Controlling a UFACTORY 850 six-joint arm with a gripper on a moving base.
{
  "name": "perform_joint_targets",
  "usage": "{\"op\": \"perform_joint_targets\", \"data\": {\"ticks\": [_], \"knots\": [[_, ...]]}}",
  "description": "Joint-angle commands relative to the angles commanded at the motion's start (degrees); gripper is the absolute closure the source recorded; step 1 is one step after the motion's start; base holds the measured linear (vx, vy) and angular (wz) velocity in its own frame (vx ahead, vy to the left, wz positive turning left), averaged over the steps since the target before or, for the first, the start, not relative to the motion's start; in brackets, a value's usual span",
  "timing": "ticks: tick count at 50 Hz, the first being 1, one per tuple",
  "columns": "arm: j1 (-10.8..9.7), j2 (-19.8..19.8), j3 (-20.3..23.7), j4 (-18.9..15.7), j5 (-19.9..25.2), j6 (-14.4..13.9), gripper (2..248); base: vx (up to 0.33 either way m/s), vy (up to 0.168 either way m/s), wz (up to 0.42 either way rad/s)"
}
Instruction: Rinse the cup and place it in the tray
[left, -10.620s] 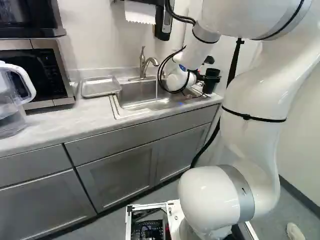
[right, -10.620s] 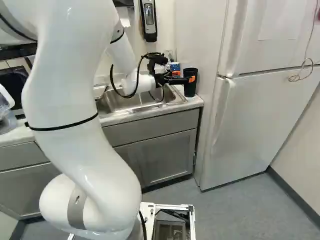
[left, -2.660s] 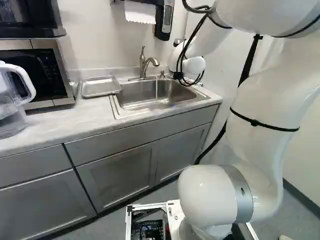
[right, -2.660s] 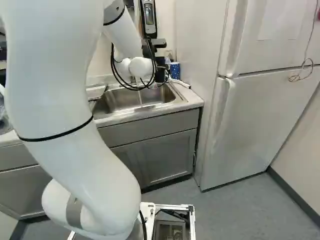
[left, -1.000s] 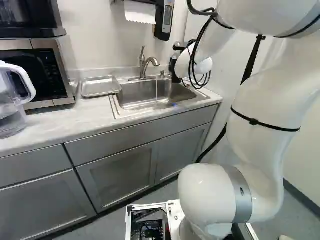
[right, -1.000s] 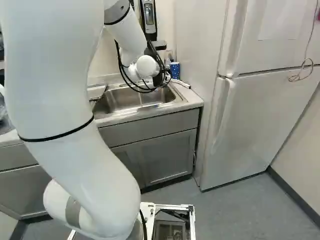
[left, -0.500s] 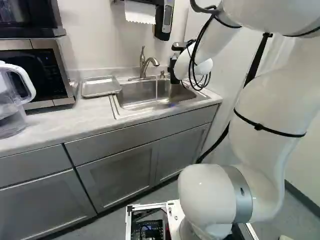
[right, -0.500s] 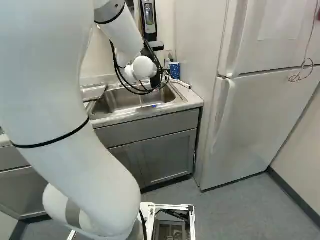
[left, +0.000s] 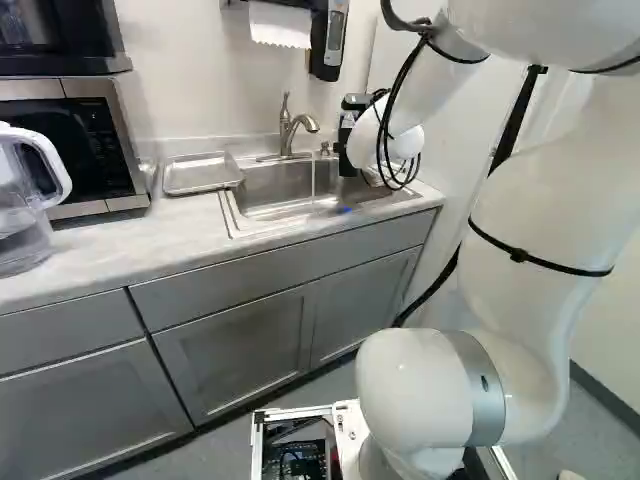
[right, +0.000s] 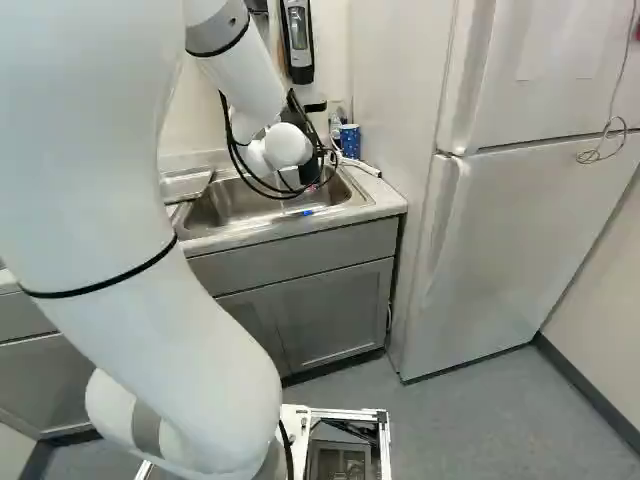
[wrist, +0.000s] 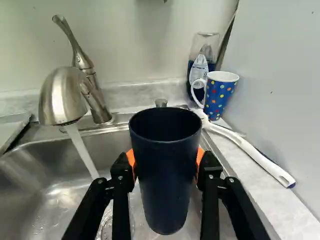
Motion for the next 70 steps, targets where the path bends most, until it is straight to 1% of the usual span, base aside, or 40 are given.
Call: {"op": "perform_joint_targets", "data": {"ticks": [17,37,55,70], "knots": [[0.9,-1.6,0.5,0.0,2.4,0.0,125,0.000,0.000,0.000],[2.7,-3.8,0.8,0.0,5.4,0.0,125,0.000,0.000,0.000],[4.5,-3.8,0.8,0.0,8.9,0.0,125,0.000,0.000,0.000],[5.1,-2.8,1.8,0.0,9.0,0.0,125,0.000,0.000,0.000]]}}
